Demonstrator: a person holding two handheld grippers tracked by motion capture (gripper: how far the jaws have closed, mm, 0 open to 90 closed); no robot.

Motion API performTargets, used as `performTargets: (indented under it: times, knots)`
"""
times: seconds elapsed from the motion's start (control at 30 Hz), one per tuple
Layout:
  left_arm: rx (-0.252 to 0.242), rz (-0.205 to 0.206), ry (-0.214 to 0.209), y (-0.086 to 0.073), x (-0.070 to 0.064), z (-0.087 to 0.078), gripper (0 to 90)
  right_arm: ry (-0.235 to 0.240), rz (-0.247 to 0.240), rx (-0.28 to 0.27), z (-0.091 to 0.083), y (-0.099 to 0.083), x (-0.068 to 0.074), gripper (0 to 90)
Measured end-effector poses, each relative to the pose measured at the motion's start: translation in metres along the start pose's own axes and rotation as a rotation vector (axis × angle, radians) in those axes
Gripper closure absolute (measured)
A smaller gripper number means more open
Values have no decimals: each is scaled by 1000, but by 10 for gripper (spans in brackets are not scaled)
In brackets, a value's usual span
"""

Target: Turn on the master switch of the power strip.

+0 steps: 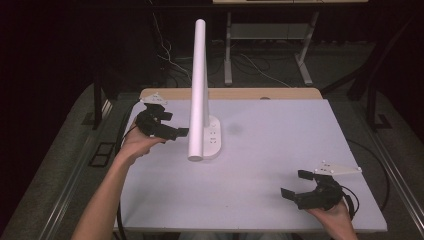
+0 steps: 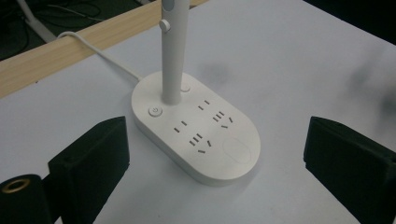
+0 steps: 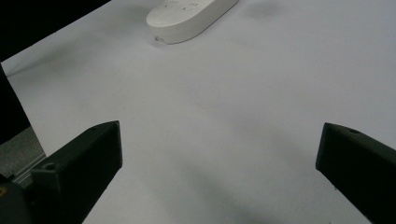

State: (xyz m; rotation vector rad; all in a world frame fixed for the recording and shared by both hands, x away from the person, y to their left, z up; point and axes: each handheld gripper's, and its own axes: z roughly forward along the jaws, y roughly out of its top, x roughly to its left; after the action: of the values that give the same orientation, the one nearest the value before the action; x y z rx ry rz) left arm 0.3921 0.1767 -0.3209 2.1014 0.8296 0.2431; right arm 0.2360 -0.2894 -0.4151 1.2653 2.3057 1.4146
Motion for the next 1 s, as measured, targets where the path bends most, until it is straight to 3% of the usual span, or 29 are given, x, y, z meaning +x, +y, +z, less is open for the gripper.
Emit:
performTargets:
  times: [0.2, 0.53, 1.0]
  knots:
    - [6, 4, 1, 5, 5, 4, 102, 3, -3, 0, -1, 0, 0, 0]
    - [12, -33, -5, 8, 18, 13, 166, 1, -3, -3, -1, -1, 0, 0]
    - [-6, -70, 12, 8, 36, 23, 384, -1, -1, -9, -1, -1, 0, 0]
